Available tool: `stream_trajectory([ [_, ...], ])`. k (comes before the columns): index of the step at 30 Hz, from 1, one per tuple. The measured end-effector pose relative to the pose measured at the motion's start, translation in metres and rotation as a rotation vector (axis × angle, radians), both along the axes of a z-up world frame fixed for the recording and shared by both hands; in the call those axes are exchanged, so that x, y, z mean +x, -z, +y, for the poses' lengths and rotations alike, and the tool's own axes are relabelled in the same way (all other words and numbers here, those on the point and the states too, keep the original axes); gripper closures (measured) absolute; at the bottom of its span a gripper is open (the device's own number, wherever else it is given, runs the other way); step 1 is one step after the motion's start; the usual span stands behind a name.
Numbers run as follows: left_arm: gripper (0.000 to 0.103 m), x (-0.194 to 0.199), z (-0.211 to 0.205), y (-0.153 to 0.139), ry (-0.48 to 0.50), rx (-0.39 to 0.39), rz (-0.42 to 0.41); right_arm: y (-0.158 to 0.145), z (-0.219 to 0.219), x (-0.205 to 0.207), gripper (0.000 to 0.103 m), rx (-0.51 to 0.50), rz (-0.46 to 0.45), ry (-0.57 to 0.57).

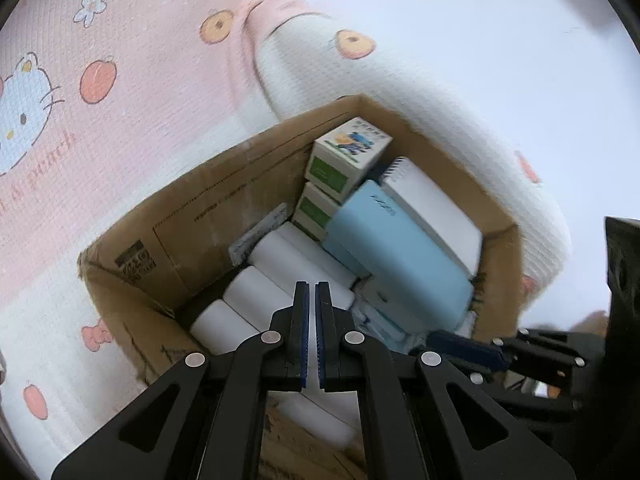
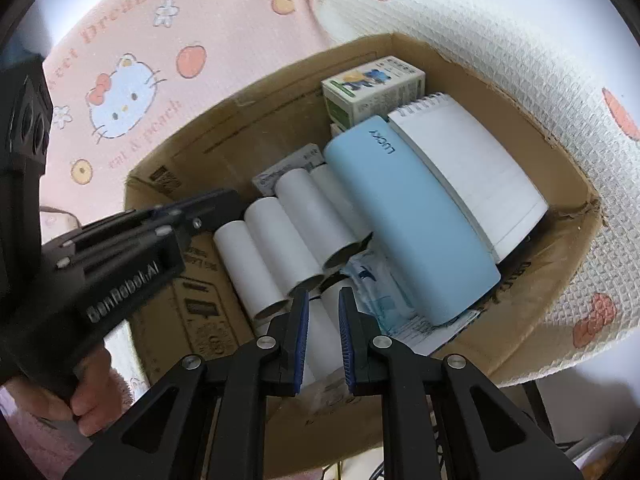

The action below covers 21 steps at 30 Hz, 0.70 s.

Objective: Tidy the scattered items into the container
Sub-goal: 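Withdraw both tools from the box back toward the remaining tubes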

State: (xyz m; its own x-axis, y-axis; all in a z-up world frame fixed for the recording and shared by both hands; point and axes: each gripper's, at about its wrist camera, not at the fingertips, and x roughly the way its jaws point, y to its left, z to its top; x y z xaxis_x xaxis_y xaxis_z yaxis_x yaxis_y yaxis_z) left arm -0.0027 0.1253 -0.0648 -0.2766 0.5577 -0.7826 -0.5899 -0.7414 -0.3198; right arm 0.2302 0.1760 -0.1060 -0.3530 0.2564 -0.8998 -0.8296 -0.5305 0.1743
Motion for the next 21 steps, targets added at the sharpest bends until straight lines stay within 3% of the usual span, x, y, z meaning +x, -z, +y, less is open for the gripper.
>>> stream_trajectory([
  [3,0.1,0.017,-0.016,-0.008,-0.003,0.077,0.035,-0.005,-0.015,0.008,0.091,0.046,0.058,0.06],
  [5,0.1,0.024,-0.021,-0.011,-0.015,0.086,0.074,-0.006,-0.024,0.011,0.091,0.045,0.071,0.067],
  [16,0.1,0.044,-0.054,-0.011,0.013,0.141,0.091,-0.016,-0.049,-0.004,0.091,0.107,0.024,0.031],
  [21,0.1,0.052,-0.075,-0.009,-0.001,0.123,0.162,-0.022,-0.065,-0.021,0.091,0.143,-0.004,-0.033],
])
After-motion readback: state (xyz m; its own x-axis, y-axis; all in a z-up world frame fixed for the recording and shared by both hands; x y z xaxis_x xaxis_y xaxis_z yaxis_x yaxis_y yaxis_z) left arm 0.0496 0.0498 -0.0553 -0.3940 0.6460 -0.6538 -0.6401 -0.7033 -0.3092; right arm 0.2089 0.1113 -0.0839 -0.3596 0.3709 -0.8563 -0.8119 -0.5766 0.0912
